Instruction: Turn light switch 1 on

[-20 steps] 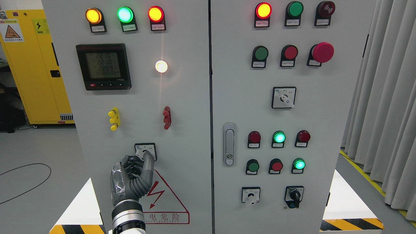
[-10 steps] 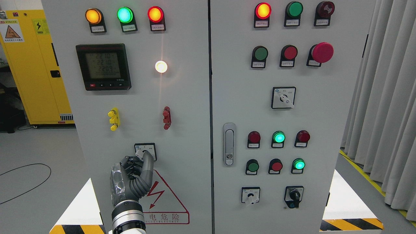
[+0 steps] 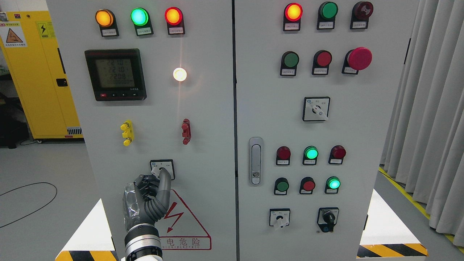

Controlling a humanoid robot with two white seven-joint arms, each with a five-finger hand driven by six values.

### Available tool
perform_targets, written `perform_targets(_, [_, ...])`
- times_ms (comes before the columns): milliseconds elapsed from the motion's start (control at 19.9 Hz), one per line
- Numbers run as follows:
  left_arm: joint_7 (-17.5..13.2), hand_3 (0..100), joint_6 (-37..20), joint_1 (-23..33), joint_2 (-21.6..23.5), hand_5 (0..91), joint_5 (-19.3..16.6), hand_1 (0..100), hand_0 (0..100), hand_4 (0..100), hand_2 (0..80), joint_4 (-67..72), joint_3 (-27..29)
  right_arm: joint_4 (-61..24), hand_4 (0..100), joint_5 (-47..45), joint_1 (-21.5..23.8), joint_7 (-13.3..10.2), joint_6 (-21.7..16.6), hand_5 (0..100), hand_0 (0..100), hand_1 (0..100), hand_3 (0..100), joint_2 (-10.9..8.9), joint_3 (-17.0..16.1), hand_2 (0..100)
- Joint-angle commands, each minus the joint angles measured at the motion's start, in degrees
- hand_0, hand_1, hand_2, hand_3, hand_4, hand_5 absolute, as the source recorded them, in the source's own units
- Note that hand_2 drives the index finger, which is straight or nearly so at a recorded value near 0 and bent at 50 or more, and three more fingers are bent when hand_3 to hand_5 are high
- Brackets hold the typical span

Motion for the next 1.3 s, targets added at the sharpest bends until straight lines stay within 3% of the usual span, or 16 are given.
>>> perform_targets(0, [-0.27,94,-0.31,0.13,0.00,80.5,0.02,46,36,88,62.1,0.07,-0.02,0.00,0,0.01,0.00,0.01,0.02,0,0,50,0,0.00,0.00,4])
perform_targets(501, [-0.18,94,-0.57,0.40,0.00,79.9,0.54,45,24,88,62.5,-0.02,-0.02,0.00,0,0.01,0.00,0.01,0.02,0,0,50,0,0.00,0.00,4])
perform_targets(952, [0.00,94,-1.98,1.62,0.18,79.1,0.55,45,21,88,62.7,-0.37,-0.55,0.00,0,0.01,0.00,0.01,0.02,0,0,50,0,0.00,0.00,4])
perform_targets(1253, [1.67,94,-5.14,3.12,0.35,78.7,0.55,44,20,88,62.8,-1.51,-0.82,0.00,0,0.01,0.00,0.01,0.02,0,0,50,0,0.00,0.00,4])
